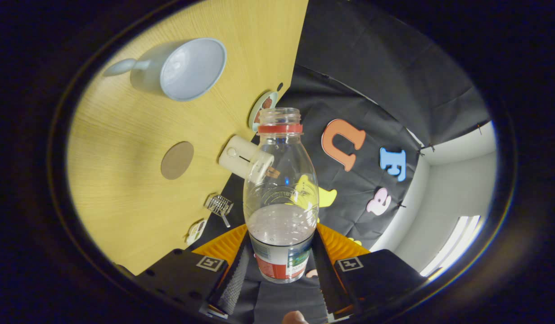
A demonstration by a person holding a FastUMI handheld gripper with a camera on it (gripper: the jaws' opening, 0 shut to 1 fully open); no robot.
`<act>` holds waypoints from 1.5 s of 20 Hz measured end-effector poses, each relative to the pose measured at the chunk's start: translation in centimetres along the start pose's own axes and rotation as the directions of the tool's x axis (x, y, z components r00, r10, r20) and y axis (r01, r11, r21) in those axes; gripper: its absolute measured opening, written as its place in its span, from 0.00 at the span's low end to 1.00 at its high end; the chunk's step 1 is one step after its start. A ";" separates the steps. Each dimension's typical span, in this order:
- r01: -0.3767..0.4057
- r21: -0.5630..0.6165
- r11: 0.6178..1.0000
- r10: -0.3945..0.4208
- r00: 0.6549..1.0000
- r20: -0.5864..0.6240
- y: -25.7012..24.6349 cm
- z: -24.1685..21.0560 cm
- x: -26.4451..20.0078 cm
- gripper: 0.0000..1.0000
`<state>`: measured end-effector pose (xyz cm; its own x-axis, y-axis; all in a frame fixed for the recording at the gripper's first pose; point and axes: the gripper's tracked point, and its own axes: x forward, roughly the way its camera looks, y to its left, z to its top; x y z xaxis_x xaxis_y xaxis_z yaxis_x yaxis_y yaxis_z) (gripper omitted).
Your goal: Take the bottle from table, then pour the juice into the cup, finally place the bottle on the coaster
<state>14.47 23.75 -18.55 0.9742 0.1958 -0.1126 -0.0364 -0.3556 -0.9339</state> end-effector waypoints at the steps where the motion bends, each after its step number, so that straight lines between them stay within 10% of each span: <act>1: -0.026 0.054 0.998 0.026 1.000 0.000 0.7 0.0 0.1 0.77; 7: -0.072 0.311 0.948 0.076 0.997 0.000 1.3 -1.5 -1.1 0.77; 11: -0.116 0.538 0.835 0.112 0.993 0.040 1.4 -2.0 -2.1 0.77; 14: -0.154 0.709 0.688 0.126 0.988 0.092 0.5 -2.4 -3.3 0.77; 23: -0.270 0.962 0.031 0.061 0.962 0.268 -4.8 -3.3 -4.7 0.77; 27: -0.271 0.950 -0.155 -0.026 0.963 0.270 -6.0 -4.2 -4.0 0.77; 30: -0.258 0.941 -0.218 -0.066 0.966 0.250 -6.2 -4.7 -2.2 0.77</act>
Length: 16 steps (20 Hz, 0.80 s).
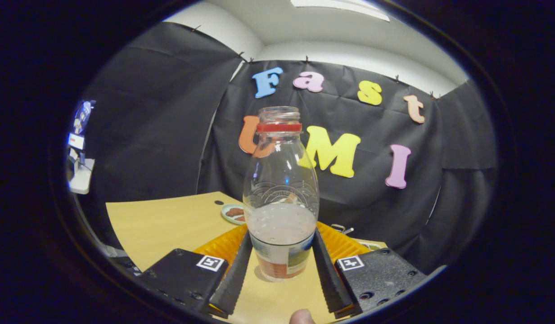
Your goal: Take the bottle from table, then pour the juice into the cup, finally place the bottle on the coaster
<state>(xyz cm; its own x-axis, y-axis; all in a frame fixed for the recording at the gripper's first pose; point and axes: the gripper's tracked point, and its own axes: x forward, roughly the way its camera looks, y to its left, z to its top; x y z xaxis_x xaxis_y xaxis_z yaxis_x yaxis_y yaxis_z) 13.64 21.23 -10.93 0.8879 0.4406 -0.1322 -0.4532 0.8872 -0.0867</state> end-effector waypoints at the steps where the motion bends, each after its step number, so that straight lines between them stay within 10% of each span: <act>1: 0.000 0.021 1.000 0.000 1.000 0.007 -0.2 -0.2 0.8 0.77; 16: 0.004 0.197 0.980 0.021 0.992 -0.128 -1.2 -10.7 13.3 0.77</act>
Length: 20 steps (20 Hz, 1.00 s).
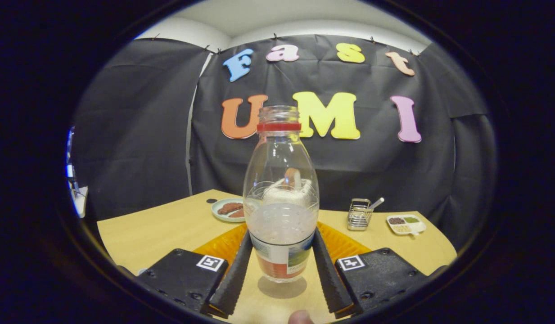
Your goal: Take the bottle from table, then pour the juice into the cup, finally place the bottle on the coaster
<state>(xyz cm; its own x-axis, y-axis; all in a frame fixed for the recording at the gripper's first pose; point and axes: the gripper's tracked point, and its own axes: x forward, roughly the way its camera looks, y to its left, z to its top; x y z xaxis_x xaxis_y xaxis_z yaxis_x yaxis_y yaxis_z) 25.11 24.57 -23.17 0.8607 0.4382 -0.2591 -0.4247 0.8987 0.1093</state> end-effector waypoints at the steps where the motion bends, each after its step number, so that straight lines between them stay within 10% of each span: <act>1: 0.002 -0.003 1.000 -0.002 1.000 -0.014 0.0 -0.8 0.6 0.77; 20: 0.010 -0.010 1.000 -0.011 0.994 -0.105 0.1 -7.9 3.6 0.81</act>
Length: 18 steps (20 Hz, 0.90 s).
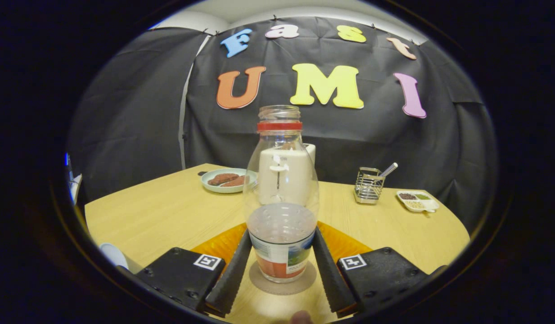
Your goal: Take the bottle from table, then pour the juice into the cup, finally place the bottle on the coaster
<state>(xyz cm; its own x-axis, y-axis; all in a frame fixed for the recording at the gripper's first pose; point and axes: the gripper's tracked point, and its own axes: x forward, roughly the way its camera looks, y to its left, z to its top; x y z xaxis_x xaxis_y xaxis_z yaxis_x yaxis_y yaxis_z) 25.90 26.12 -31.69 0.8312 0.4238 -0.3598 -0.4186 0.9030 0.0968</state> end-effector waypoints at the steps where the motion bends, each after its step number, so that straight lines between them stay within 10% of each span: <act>1: 0.002 0.001 1.000 -0.002 1.000 -0.001 -0.1 -0.1 0.0 0.82; 18: 0.040 0.055 0.998 -0.046 0.992 0.114 -0.9 6.7 -4.4 1.00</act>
<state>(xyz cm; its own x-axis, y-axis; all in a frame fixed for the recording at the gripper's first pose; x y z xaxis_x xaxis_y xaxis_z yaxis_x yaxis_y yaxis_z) 25.09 23.94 -23.96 0.8859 0.3874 -0.2553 -0.3645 0.9216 0.1337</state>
